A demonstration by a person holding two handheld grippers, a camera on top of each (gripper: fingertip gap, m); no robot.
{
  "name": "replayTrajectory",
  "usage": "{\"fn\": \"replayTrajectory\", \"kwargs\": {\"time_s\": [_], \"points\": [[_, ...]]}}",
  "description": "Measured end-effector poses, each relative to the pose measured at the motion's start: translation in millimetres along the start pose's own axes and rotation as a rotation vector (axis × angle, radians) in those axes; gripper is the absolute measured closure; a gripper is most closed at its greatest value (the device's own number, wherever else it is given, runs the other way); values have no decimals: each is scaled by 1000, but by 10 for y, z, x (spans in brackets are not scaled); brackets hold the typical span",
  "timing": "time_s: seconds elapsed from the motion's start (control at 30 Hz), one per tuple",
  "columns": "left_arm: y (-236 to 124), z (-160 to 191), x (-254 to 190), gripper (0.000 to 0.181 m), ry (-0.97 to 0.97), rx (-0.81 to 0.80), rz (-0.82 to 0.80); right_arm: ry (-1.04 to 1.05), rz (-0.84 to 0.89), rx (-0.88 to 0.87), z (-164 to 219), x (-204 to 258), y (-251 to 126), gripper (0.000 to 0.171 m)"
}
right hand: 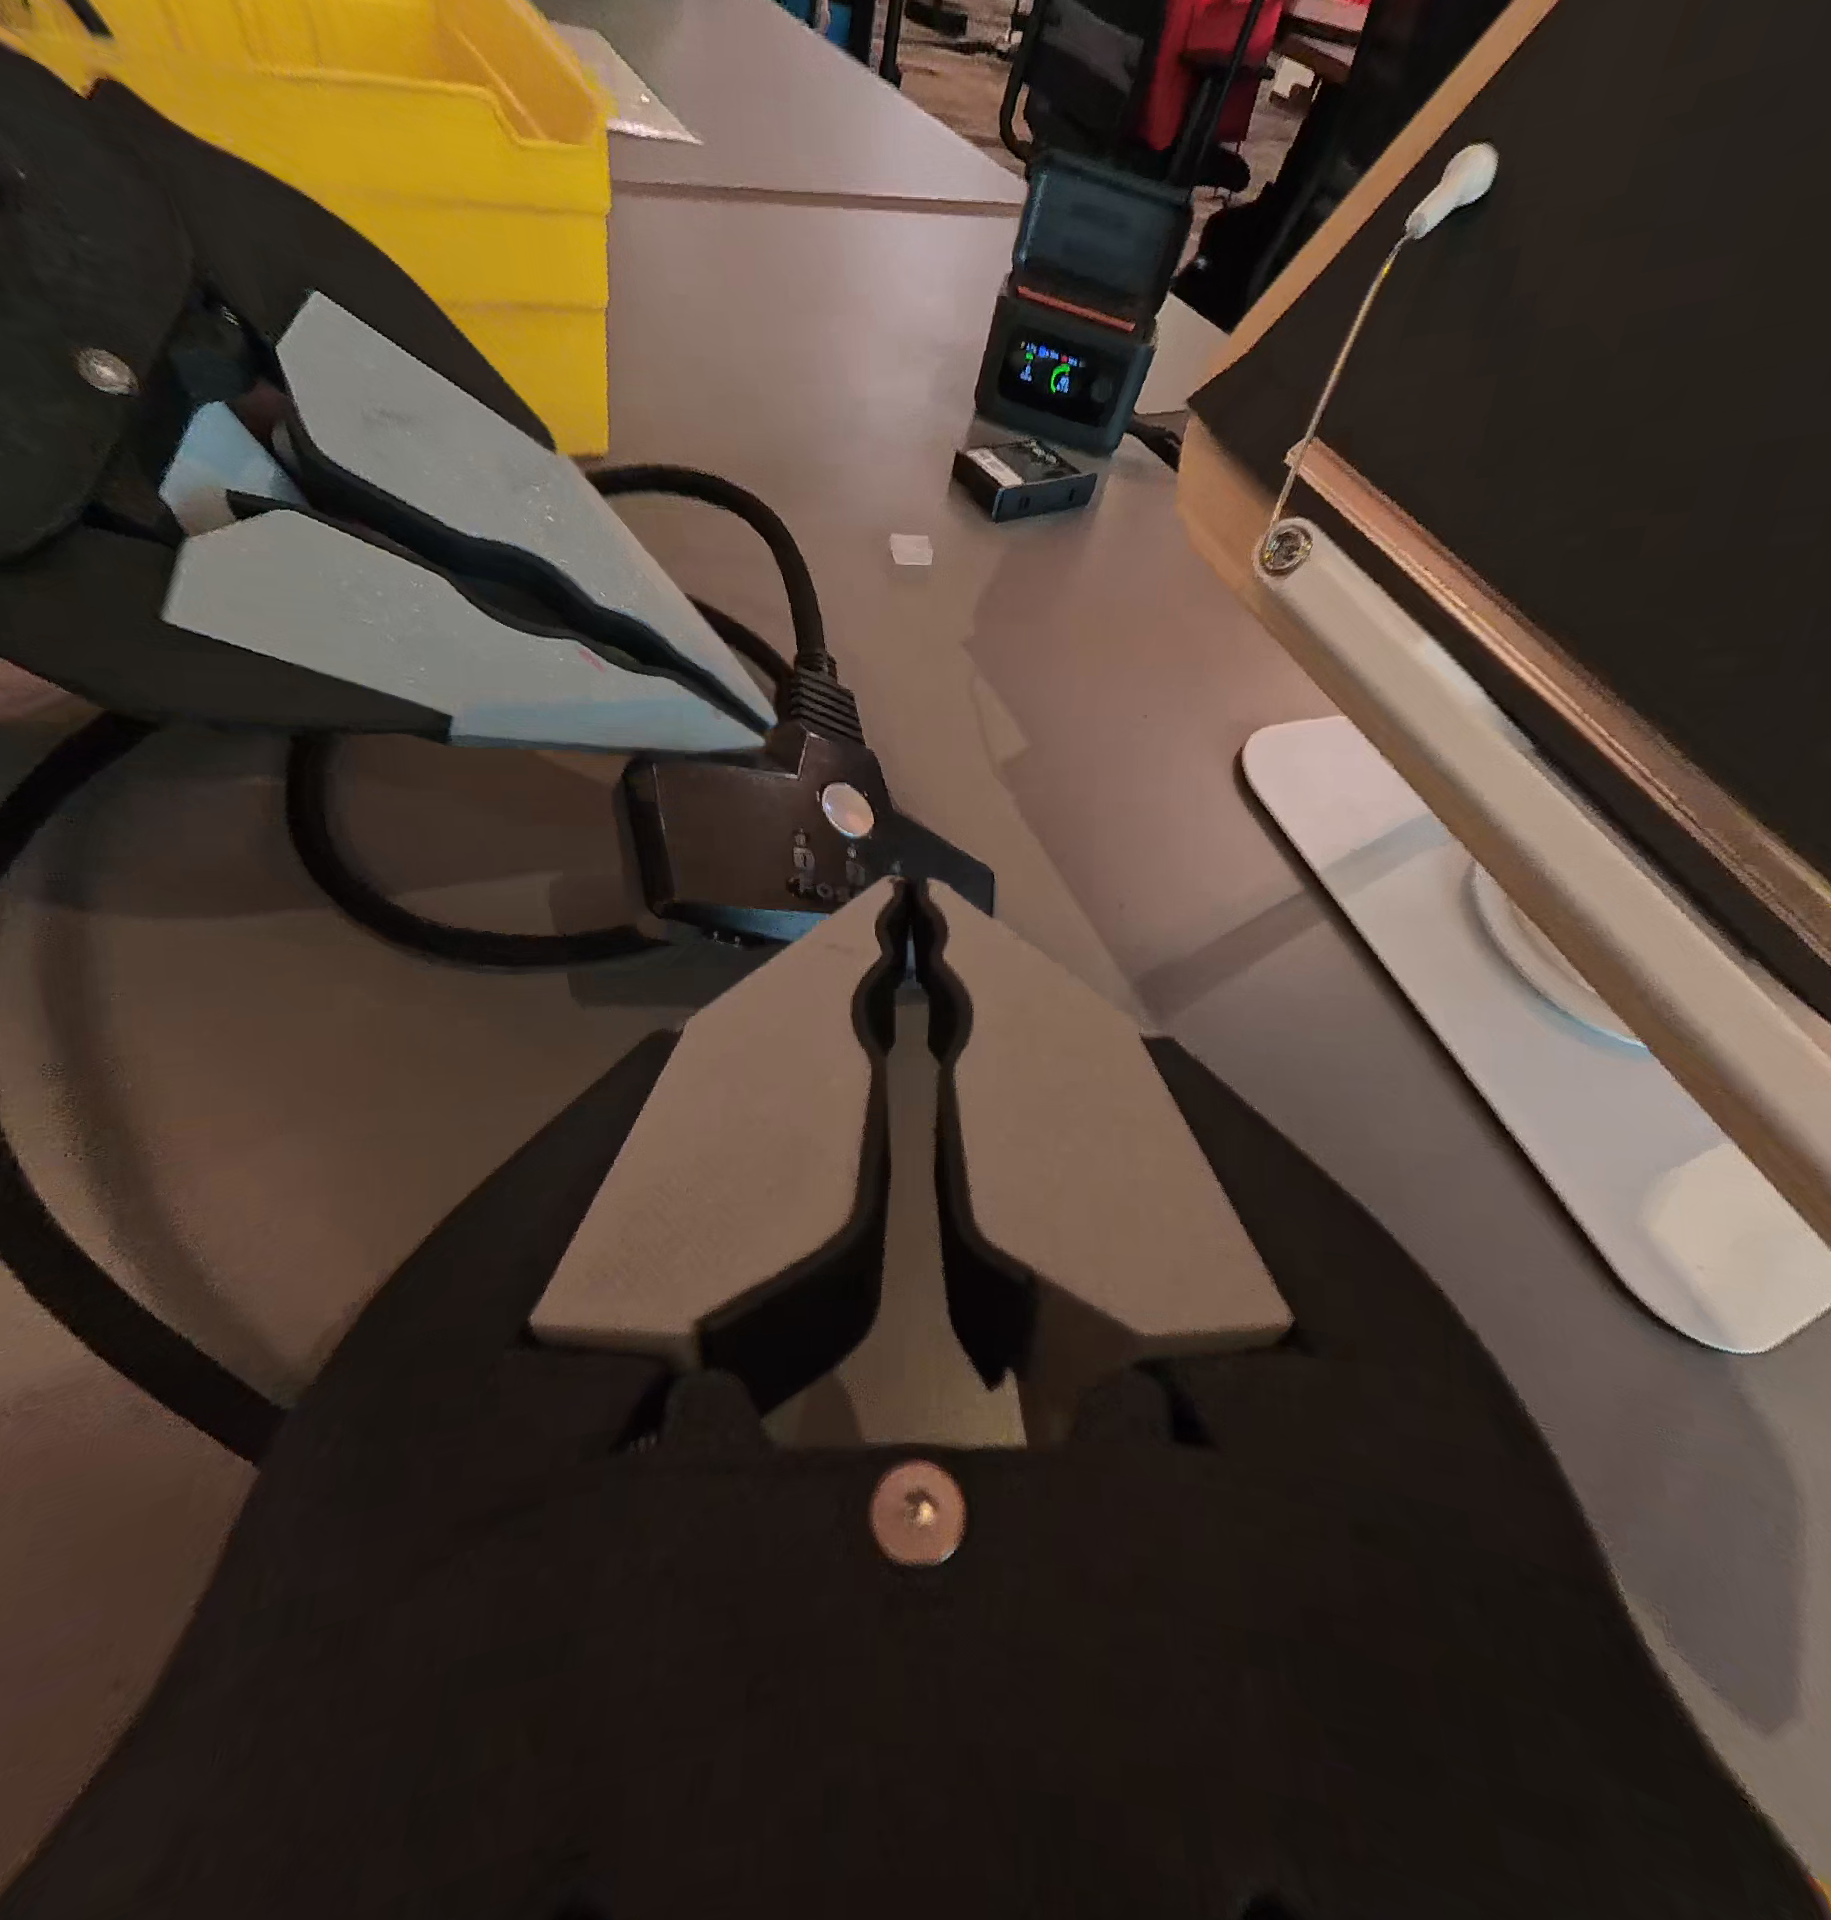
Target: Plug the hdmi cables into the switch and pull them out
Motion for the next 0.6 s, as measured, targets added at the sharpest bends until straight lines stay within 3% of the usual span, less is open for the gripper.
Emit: {"fn": "replayTrajectory", "kwargs": {"time_s": [0.1, 0.23, 0.27, 0.37, 0.43, 0.6], "points": [[-137, -26, -135, 181, -31, 54, 52, -25, 2, 37, 52, 26, 14, 171], [-585, -91, -142, 181, -56, 32, 57, -1, -22, 31, 45, 27, 29, 171], [-679, -96, -95, 170, -72, 39, 57, 9, -28, 29, 43, 22, 38, 171], [-977, -161, 51, 158, -140, 83, 91, 31, -37, 39, 56, 10, 61, 171], [-1217, -256, 132, 155, -158, 91, 136, 31, -34, 41, 62, 7, 54, 171], [-1730, -200, 477, 142, -199, 285, 237, 29, -28, 30, 54, -15, 38, 171]]}}
Point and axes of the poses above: each gripper's, where its closed fingertips meet, y out along the fingers, z out of its underside, x = y × z across the jaws, the point moved 8 cm from there along -y, back along the fingers, and after that the axes turned 1 degree about z, right-handed, at the moved point
